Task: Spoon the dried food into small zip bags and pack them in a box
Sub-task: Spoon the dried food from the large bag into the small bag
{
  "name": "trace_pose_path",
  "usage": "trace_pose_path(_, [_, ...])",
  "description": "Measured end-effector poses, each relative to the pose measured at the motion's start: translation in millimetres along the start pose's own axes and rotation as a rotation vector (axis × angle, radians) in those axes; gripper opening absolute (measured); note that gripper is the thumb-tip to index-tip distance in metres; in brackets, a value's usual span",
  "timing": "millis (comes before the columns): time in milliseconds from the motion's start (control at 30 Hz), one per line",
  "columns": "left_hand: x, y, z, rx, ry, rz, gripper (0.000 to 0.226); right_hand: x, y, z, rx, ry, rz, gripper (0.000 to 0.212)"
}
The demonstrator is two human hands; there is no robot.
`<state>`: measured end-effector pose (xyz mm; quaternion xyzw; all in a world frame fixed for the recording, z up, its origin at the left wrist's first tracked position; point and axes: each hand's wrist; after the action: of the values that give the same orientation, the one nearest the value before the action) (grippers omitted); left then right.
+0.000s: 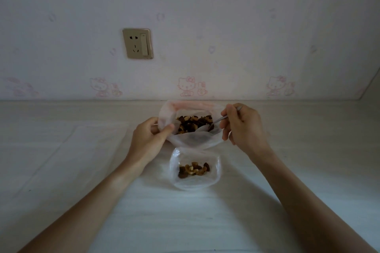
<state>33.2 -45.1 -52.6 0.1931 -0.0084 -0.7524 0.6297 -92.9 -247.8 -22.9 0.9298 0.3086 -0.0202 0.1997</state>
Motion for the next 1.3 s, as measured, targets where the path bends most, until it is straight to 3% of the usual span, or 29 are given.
trace_pose_path(433, [2, 3, -3, 0.132, -0.196, -0.157, 0.014, 16, -9, 3, 0.286, 0.177, -0.160, 0.027])
trace_pose_path(900, [1, 4, -6, 0.077, -0.254, -0.149, 0.013, 5, 0, 9, 0.473, 0.329, -0.117, 0.029])
trace_pose_path(1000, [0, 3, -6, 0.067, -0.253, -0.113, 0.006, 3, 1, 9, 0.469, 0.366, -0.115, 0.029])
trace_pose_path(1133, [-3, 2, -4, 0.077, -0.125, -0.009, 0.036, 0, 2, 6, 0.404, 0.391, -0.085, 0.030])
trace_pose_path(1300, [-16, 6, 4, 0.063, 0.044, 0.146, 0.034, -7, 3, -2, 0.354, 0.412, -0.051, 0.032])
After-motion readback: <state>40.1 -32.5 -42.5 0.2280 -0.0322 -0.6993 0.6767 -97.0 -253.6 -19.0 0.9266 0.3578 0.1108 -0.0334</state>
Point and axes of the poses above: each hand's wrist, its own y-axis towards the middle knuckle, its own x-axis out of the palm, z = x × y, and after that the axes turned 10 degrees about z, right-handed
